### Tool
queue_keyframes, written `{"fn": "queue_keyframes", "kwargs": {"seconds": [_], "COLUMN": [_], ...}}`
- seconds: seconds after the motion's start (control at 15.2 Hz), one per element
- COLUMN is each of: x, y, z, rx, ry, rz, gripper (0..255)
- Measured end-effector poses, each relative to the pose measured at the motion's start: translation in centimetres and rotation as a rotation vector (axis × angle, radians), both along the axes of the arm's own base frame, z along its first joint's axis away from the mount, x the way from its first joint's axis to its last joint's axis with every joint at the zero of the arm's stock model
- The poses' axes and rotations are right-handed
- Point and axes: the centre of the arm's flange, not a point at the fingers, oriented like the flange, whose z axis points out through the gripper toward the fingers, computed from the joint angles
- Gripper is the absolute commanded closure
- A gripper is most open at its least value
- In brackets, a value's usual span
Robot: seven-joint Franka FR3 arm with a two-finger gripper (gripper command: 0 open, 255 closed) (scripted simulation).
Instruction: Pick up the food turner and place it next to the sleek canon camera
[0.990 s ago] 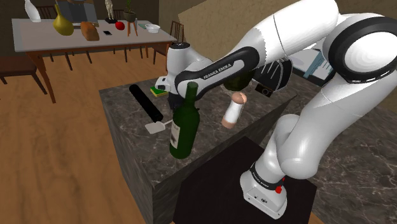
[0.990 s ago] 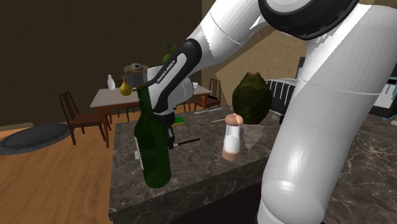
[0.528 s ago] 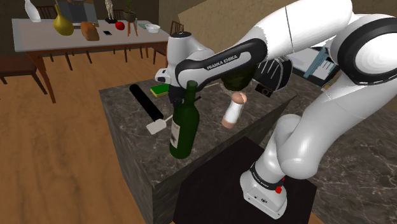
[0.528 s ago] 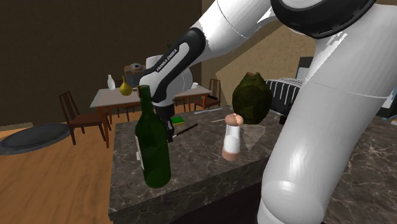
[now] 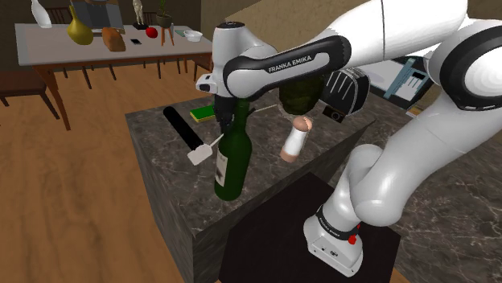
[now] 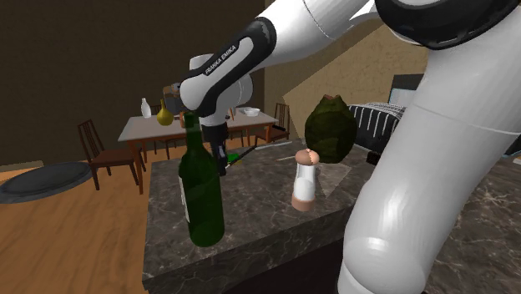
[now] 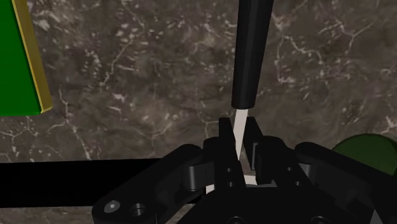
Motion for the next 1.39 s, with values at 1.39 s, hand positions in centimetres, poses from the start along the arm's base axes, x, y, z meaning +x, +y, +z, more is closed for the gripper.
{"fn": "queue_keyframes", "kwargs": {"seconds": [1.39], "x": [-6.1], "y": [-13.2], "z": [5.0], "rx": [0.000], "ry": [0.000], "rz": [-0.001], "gripper": [255]}}
